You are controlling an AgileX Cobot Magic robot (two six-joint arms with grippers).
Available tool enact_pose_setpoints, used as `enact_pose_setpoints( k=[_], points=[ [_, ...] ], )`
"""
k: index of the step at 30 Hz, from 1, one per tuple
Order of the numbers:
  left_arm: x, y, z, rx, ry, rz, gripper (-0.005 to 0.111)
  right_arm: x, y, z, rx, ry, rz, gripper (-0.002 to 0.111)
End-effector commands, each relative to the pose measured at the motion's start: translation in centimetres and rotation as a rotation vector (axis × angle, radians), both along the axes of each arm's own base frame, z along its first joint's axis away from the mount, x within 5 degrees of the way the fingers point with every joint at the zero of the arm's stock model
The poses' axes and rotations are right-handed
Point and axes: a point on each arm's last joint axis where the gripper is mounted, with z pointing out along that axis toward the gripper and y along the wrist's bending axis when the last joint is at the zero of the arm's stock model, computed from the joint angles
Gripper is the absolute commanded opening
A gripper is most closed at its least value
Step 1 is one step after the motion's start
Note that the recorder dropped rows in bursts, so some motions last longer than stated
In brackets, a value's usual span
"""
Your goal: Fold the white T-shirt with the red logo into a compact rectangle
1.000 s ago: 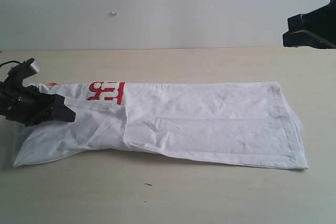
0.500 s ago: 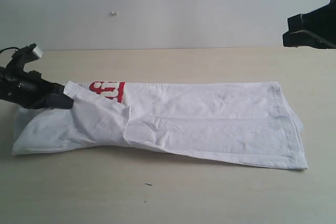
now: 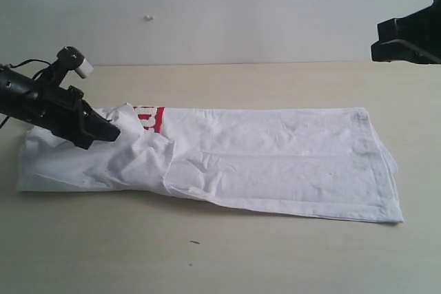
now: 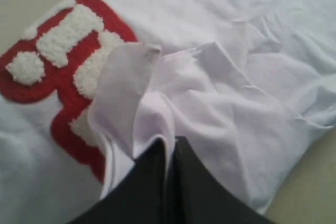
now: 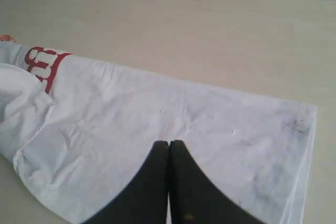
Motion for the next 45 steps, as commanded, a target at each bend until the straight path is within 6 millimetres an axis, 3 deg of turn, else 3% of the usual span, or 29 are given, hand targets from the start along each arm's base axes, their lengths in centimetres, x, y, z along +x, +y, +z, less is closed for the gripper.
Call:
enact_pose_setpoints(
  k=[1,7,10,15,17,21,27,30,33,34,38,40,45],
  points=[
    [0.4,-0.1,1.3,0.017,-0.094,0.001,0.000,-0.1,0.0,0.2,-0.001,-0.011,-0.003,0.000],
    [1.6,1.1,1.3,0.092,-0.122,0.212,0.002,-0.1,0.0,0.2,-0.002,-0.012,-0.005,0.000],
    [1.7,1.2,1.1,0.092,-0.109,0.229,0.016,-0.1,0.0,0.2,-0.002,-0.012,-0.005,0.000],
    [1.8,1.3,1.1,0.082,-0.092,0.278,0.049,-0.1,0.1,0.2,0.000,-0.009,0.000,0.000],
    [1.8,1.3,1.1,0.077,-0.090,0.283,0.053,-0.1,0.1,0.2,0.000,-0.009,0.000,0.000],
    [1.9,1.3,2.2,0.047,-0.111,0.321,0.052,-0.1,0.1,0.2,0.000,-0.009,0.000,0.000],
    [1.8,1.0,5.5,-0.051,-0.161,0.391,0.052,-0.1,0.1,0.2,0.000,-0.009,0.000,0.000],
    [0.5,-0.6,6.2,-0.188,-0.070,0.242,0.038,-0.1,0.1,0.2,0.003,-0.007,-0.001,0.000],
    [-0.9,-3.1,4.5,-0.231,0.044,0.038,0.004,-0.2,0.2,0.1,0.008,0.001,0.010,0.000],
    [-1.1,-3.7,3.8,-0.204,0.064,0.014,0.000,-0.2,0.2,0.1,0.011,0.006,0.016,0.000],
    [-2.4,-6.8,-1.5,0.085,0.195,-0.043,0.000,-0.3,0.3,0.1,0.018,0.017,0.030,0.000],
    [-2.9,-7.7,-2.8,0.206,0.201,-0.049,0.000,-0.4,0.4,0.1,0.022,0.022,0.036,0.000],
    [-3.6,-8.7,-2.5,0.240,0.209,-0.076,0.000,-0.4,0.4,0.1,0.022,0.022,0.036,0.000]
  ],
)
